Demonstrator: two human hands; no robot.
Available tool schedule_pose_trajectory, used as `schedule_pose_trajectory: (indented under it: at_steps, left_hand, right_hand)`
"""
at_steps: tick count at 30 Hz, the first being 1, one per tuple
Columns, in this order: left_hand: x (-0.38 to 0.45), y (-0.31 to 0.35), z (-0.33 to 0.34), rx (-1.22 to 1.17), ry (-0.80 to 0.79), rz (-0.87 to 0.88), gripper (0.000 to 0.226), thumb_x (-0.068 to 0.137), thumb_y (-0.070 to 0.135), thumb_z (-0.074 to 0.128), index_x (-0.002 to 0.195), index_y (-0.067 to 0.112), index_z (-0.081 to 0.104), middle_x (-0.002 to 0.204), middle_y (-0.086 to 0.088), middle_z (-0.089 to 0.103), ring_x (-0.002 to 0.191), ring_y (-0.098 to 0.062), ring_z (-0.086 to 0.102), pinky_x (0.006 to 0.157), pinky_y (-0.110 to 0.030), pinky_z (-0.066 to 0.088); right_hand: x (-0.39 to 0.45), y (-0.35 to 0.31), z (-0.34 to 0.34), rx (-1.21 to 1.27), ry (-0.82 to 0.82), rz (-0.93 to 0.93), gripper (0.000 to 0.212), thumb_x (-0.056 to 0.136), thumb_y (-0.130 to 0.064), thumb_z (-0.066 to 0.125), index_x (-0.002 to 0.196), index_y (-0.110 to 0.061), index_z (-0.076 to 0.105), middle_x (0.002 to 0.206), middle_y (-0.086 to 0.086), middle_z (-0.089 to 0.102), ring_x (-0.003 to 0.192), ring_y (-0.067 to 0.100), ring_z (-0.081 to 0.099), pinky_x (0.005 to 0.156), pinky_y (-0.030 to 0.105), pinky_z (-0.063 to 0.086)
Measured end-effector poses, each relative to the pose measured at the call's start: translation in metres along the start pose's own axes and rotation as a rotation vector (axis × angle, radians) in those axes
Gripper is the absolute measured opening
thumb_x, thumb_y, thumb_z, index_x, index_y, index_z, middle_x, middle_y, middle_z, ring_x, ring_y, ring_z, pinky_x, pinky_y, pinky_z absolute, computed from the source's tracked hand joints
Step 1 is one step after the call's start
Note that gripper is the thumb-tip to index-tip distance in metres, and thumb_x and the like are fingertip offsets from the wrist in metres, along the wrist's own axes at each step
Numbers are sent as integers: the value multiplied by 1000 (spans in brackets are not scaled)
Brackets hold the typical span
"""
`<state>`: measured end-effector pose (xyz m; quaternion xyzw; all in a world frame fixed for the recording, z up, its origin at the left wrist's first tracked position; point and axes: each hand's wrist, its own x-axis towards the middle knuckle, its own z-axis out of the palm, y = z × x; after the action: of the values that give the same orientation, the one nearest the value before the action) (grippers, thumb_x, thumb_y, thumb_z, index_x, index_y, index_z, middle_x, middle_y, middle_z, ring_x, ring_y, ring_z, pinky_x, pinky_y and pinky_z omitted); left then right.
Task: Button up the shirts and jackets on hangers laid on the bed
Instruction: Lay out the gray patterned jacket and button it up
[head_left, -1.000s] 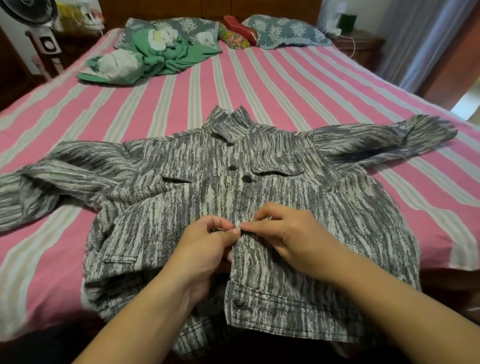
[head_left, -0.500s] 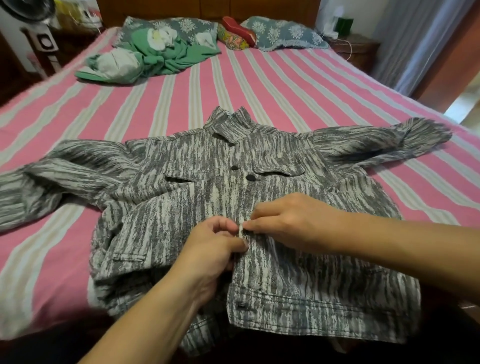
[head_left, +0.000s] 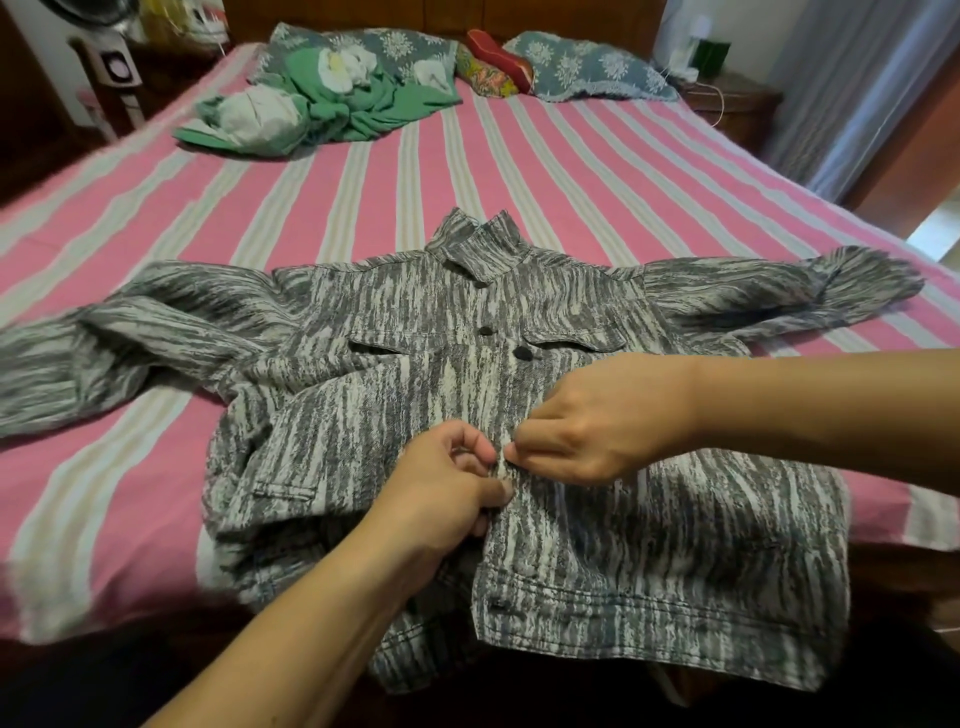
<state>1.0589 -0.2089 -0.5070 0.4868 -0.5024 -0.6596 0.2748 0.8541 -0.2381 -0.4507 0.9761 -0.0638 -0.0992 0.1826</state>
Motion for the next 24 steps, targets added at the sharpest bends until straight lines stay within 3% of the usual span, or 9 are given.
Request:
schedule_pose_trajectory:
  at_steps: [5, 13, 17, 24]
  left_hand:
    - [0, -2, 1, 29, 27, 45, 27, 86, -10, 71, 90, 11, 55, 56, 4, 44, 47, -11, 41, 43, -23, 39]
    - [-3, -6, 3, 73, 60, 95, 25, 88, -6, 70, 89, 13, 53, 62, 2, 48, 50, -15, 41, 45, -28, 36]
    - [-7, -4, 5, 34, 68, 137, 16, 92, 6, 70, 94, 10, 55, 62, 5, 47, 51, -10, 40, 44, -22, 35]
    - [-3, -6, 2, 58, 30, 89, 28, 89, -2, 72, 86, 16, 51, 57, 8, 46, 48, -11, 37, 46, -30, 33]
  right_hand:
    - [6, 6, 1, -4, 79, -55, 27, 101, 3, 45, 80, -3, 60, 71, 6, 49, 56, 21, 47, 45, 34, 48]
    - [4, 4, 6, 23, 67, -27, 25, 102, 3, 42, 85, -3, 59, 75, 6, 51, 58, 21, 48, 49, 33, 51]
    - [6, 2, 3, 68, 103, -30, 17, 103, 2, 42, 93, -7, 51, 76, 7, 51, 58, 21, 48, 48, 34, 51]
    - [-1, -1, 7, 21, 96, -19, 24, 103, 2, 45, 93, 3, 67, 78, 5, 57, 61, 20, 52, 52, 30, 52]
